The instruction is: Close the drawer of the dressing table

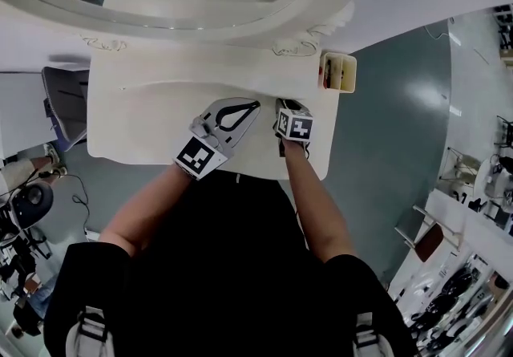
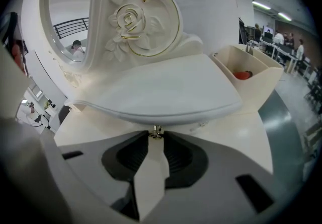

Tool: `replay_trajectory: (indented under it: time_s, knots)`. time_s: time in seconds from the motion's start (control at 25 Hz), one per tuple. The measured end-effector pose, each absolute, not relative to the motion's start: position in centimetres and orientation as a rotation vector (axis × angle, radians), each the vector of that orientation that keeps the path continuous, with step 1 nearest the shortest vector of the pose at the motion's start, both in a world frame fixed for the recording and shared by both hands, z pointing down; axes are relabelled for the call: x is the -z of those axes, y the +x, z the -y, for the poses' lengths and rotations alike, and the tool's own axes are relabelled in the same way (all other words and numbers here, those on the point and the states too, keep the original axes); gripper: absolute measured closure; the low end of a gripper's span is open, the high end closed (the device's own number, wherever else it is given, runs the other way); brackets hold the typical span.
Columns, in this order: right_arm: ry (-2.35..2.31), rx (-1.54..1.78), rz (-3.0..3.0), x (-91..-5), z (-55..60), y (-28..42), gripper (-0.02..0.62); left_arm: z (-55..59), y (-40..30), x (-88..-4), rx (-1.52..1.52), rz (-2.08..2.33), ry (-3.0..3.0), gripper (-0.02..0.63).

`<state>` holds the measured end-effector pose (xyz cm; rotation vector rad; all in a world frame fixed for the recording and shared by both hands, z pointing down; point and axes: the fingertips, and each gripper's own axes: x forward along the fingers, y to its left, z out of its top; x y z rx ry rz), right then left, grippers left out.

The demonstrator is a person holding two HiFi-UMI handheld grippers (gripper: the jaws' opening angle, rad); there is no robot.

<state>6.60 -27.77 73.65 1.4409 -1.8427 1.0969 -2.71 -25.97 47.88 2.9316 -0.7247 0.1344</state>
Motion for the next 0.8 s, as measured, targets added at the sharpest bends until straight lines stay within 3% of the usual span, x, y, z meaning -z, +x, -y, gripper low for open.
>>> replay_trajectory:
  time_s: [0.8]
  knots:
    - [1.448, -1.027, 2.004, -68.9, 25.1, 7.1, 0.499, 24.0, -2.3, -47.2, -0.162, 0.794, 2.913, 0.612]
